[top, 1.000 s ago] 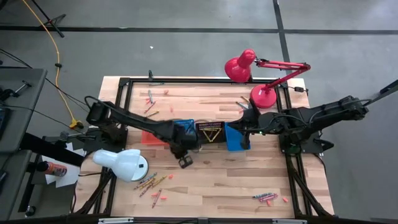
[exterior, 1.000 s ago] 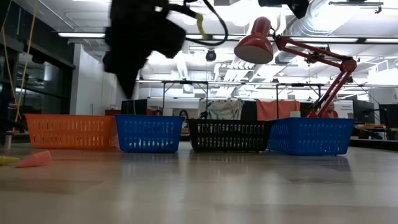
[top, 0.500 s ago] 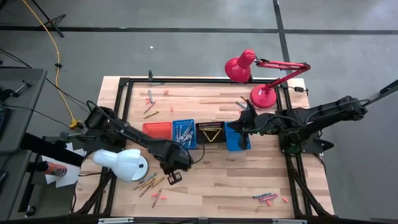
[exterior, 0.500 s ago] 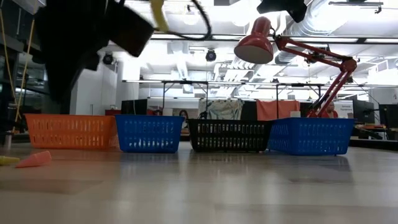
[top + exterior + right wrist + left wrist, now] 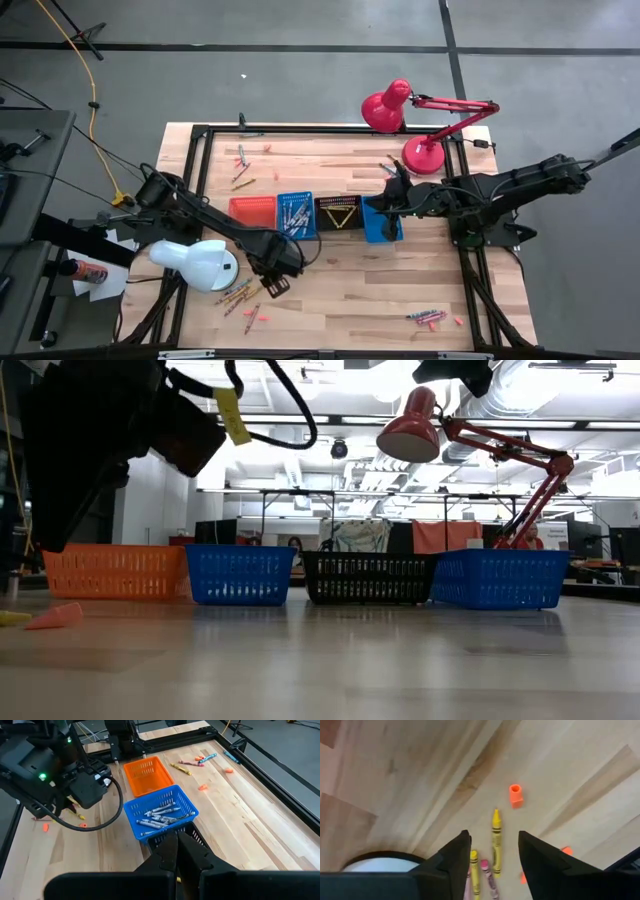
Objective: Sort crayons
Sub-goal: Put the yellow crayon into the black bin
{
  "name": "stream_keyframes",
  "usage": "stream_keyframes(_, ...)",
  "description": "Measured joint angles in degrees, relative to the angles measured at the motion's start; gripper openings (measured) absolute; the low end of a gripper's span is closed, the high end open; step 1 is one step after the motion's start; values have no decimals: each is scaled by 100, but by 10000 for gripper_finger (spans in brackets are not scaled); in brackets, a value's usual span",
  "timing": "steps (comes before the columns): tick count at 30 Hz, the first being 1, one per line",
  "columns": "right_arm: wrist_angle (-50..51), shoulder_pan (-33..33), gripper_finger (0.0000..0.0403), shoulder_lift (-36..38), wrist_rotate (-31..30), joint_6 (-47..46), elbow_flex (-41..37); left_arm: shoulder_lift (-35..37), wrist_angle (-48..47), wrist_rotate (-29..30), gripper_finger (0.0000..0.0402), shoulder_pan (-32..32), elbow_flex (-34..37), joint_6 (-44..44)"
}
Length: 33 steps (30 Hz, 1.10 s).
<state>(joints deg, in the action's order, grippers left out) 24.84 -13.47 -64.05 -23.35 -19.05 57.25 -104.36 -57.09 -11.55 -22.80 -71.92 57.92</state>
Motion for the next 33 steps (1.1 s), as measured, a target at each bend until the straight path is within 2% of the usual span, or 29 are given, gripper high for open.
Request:
stream_keyframes(7, 26, 0, 0, 2, 2, 2, 0, -244, 143, 1, 168, -203, -4, 303)
stream_keyframes(33, 204, -2, 0, 2, -20, 4, 0, -1086, 307, -210, 161, -562, -29, 498)
